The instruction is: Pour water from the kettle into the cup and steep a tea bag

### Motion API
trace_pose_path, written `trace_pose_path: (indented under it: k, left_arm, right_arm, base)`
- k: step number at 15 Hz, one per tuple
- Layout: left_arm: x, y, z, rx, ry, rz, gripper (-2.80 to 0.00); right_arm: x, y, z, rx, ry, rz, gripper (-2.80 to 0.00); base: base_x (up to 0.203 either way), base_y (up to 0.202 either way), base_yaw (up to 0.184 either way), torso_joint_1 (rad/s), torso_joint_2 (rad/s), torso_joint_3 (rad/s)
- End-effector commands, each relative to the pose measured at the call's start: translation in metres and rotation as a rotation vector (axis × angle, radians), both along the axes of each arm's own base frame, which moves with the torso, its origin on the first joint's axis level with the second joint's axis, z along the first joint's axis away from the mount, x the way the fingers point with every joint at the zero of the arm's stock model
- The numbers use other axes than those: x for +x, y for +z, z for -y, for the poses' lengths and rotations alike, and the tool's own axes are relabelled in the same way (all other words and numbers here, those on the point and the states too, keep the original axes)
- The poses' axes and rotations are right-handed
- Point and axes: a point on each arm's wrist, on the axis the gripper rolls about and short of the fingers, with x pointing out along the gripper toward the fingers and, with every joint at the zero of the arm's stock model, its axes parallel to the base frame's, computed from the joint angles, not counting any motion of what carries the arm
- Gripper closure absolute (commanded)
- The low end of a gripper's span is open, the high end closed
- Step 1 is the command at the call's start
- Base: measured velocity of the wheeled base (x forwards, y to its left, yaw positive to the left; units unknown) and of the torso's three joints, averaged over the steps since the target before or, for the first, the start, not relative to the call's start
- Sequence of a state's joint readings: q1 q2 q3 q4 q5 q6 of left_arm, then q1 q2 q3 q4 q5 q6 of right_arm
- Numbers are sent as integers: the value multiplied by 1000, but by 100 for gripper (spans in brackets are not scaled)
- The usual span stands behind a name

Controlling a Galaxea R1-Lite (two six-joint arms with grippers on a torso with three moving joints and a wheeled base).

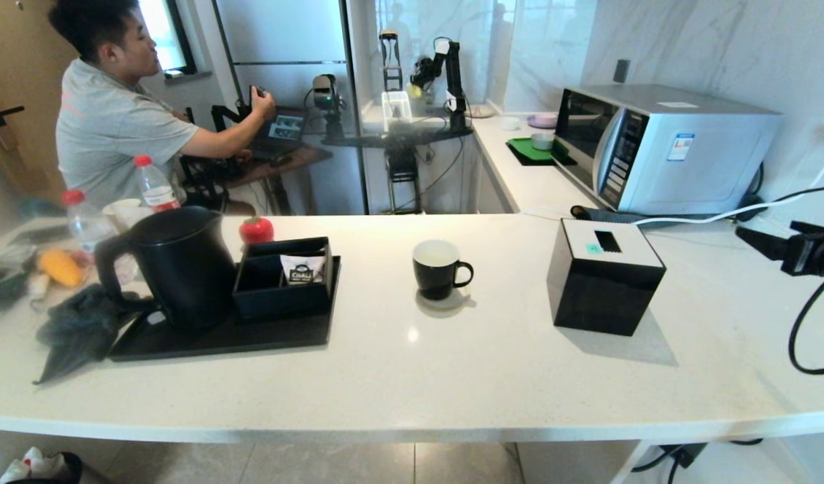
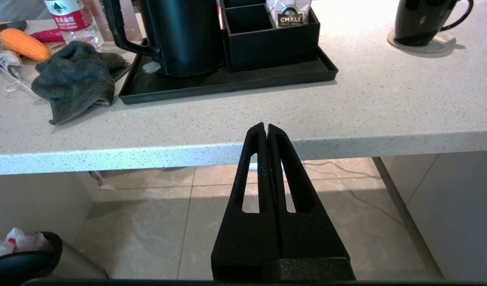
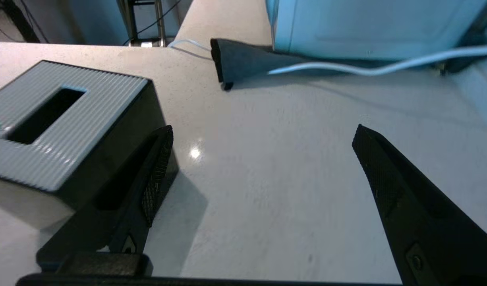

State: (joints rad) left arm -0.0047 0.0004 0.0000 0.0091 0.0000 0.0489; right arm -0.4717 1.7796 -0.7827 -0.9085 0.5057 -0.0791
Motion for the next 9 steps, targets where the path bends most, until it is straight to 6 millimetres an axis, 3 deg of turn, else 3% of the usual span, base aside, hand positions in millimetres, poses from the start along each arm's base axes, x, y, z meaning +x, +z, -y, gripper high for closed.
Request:
trace_pose_path:
  k: [1, 5, 6, 7, 9]
  left_arm:
    - [0, 0, 0, 0, 0, 0, 0]
    - [0, 0, 0, 0, 0, 0, 0]
    - [0, 0, 0, 0, 0, 0, 0]
    - [0, 0, 0, 0, 0, 0, 0]
    - [0, 0, 0, 0, 0, 0, 0]
  right_arm:
    - [-37, 21, -12, 40, -41, 4, -280]
    - [-88, 23, -37, 115, -62, -49, -280]
    - [-99, 22, -43, 126, -52, -62, -95]
    - [-106, 21, -49, 134, -32, -71, 0]
    - [-119, 24, -58, 151, 10, -93, 0]
  base:
    - [0, 0, 0, 0, 0, 0]
    - [0, 0, 0, 0, 0, 0]
    - [0, 0, 0, 0, 0, 0]
    - [0, 0, 0, 0, 0, 0]
    - [0, 0, 0, 0, 0, 0]
